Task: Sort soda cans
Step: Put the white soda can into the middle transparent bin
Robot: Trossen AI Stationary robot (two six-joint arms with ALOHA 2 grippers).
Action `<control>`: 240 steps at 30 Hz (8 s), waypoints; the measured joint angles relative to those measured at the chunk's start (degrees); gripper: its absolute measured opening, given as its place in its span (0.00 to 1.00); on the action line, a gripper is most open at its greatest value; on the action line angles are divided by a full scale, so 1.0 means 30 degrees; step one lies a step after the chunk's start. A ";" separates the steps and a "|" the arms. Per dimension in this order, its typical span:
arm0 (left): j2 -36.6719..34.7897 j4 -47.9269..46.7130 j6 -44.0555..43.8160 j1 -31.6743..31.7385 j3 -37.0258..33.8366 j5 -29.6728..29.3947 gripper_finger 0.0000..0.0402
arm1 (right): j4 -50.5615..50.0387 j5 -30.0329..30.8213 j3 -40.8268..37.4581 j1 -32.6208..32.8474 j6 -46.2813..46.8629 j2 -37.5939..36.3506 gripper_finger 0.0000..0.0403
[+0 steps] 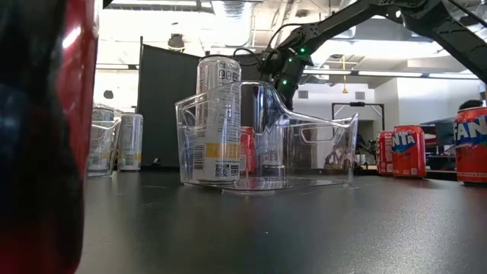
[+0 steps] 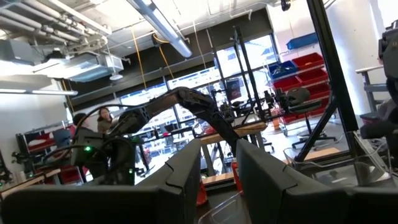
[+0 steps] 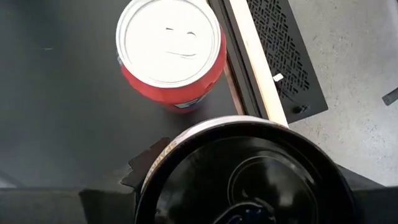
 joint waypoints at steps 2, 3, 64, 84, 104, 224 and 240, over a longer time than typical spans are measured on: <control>0.0000 0.0000 0.0000 -0.0003 0.0000 -0.0004 0.25 | -0.0237 -0.0005 0.0000 0.0045 0.0104 -0.0250 0.65; 0.0002 0.0000 0.0000 0.0000 0.0000 0.0001 0.25 | -0.0370 -0.0022 0.0000 0.0088 0.0168 -0.0424 0.65; 0.0000 -0.0556 -0.2131 0.0000 -0.0007 0.0001 0.25 | -0.6127 0.3359 0.0000 1.1811 0.7130 -0.3804 0.65; 0.0000 -0.1073 -0.2295 -0.0002 -0.0007 0.0001 0.25 | -0.1575 0.2706 -0.3426 1.1914 0.9180 -0.3811 0.65; 0.0000 -0.0976 -0.2323 -0.0007 -0.0007 0.0001 0.25 | 0.2339 0.2793 -0.6121 1.2860 0.9944 -0.3826 0.65; 0.0005 -0.1001 -0.2302 0.0000 0.0000 0.0008 0.25 | -0.4007 0.6870 -0.0284 0.8405 0.4192 -0.8799 0.82; 0.0015 0.0217 -0.2150 -0.0001 0.0007 -0.8664 0.41 | -0.1431 0.4573 -0.0284 0.4881 0.0169 -0.8649 0.82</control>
